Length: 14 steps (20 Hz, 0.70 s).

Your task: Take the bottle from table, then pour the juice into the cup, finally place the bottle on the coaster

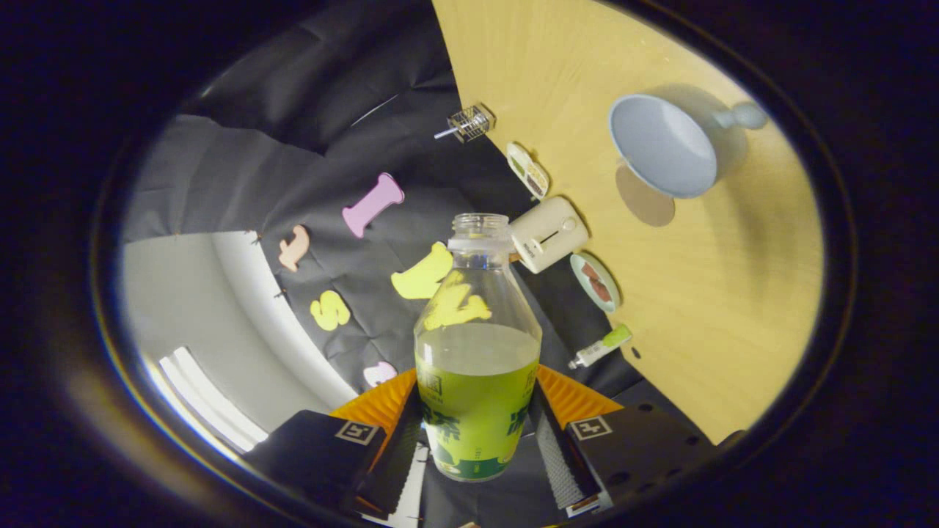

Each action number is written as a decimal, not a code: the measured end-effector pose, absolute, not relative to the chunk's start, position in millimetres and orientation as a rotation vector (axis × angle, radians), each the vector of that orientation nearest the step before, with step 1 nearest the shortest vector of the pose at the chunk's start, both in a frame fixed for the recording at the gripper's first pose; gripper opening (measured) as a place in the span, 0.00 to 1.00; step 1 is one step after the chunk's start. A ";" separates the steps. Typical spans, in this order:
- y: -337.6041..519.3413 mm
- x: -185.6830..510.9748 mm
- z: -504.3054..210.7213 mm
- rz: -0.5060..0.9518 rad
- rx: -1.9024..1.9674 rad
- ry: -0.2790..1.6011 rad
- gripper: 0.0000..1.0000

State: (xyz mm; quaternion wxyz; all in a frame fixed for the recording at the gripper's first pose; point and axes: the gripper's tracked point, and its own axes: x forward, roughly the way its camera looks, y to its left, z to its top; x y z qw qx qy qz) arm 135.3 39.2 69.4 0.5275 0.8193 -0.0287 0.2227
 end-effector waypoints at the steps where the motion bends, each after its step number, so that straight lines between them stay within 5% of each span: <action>1: 40.3 136.4 65.4 0.516 1.920 -0.067 0.79; 14: -4.3 129.5 72.8 0.206 1.016 -0.137 0.79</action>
